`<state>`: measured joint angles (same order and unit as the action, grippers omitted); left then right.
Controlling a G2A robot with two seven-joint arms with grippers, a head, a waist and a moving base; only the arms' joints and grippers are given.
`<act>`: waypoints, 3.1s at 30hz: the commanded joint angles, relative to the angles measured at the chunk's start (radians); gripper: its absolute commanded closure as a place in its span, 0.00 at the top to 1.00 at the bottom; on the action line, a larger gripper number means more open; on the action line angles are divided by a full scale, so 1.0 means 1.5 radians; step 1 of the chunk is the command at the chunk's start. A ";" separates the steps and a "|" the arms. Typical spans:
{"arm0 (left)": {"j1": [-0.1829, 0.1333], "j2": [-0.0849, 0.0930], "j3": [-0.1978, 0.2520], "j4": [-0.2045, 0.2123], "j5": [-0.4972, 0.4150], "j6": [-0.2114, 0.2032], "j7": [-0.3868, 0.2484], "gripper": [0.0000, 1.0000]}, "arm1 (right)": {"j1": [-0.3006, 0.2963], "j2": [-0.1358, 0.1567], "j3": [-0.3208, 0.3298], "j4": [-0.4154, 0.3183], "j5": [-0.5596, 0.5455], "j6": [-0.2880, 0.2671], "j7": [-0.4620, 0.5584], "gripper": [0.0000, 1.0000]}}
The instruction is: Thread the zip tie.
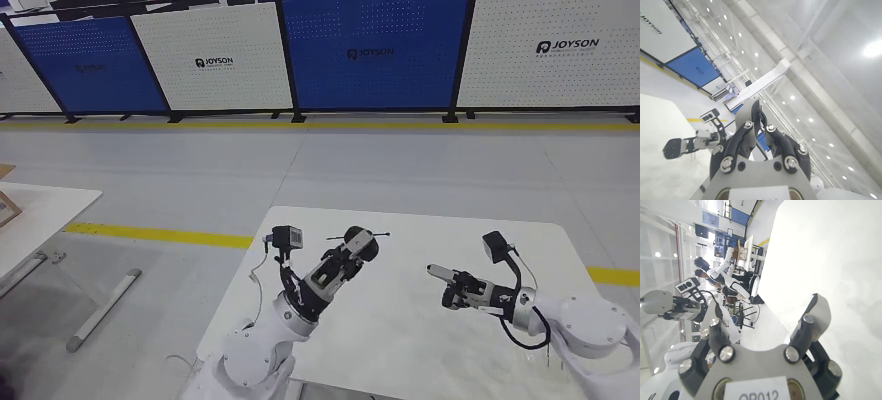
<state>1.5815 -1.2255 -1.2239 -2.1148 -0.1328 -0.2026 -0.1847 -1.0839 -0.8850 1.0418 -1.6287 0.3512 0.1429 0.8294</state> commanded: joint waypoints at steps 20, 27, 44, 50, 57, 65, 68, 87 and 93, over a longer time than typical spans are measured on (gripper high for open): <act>0.009 -0.003 0.061 0.087 0.027 0.098 0.005 0.00 | 0.000 0.000 0.000 0.000 0.000 0.000 0.000 1.00; 0.009 -0.003 0.061 0.087 0.027 0.098 0.005 0.00 | 0.000 0.000 0.000 0.000 0.000 0.000 0.000 1.00; 0.044 0.000 -0.010 -0.066 0.000 -0.079 0.057 0.00 | 0.000 0.000 0.000 0.000 0.000 0.000 0.000 1.00; 0.037 0.001 0.005 -0.047 0.035 -0.021 0.030 0.00 | 0.000 0.000 0.000 0.000 0.000 0.000 0.000 1.00; 0.032 0.004 0.042 0.001 0.086 0.030 -0.025 0.00 | 0.000 0.000 0.000 0.000 0.000 0.000 0.000 1.00; 0.026 0.010 0.069 0.050 0.202 0.106 -0.073 0.00 | 0.000 0.000 0.000 0.000 0.000 0.000 0.000 1.00; 0.025 0.011 0.078 0.060 0.224 0.118 -0.078 0.00 | 0.000 0.000 0.000 0.000 0.000 0.000 0.000 1.00; 0.028 0.010 0.083 0.052 0.131 0.096 -0.079 0.00 | 0.000 0.000 0.000 0.000 0.000 0.000 0.000 1.00; 0.054 0.016 0.053 0.059 0.136 0.094 -0.058 0.00 | 0.000 0.000 0.000 0.000 0.000 0.000 0.000 1.00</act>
<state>1.6536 -1.2033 -1.1340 -2.0273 0.0716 -0.0613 -0.2735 -1.0839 -0.8850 1.0418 -1.6287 0.3512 0.1429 0.8294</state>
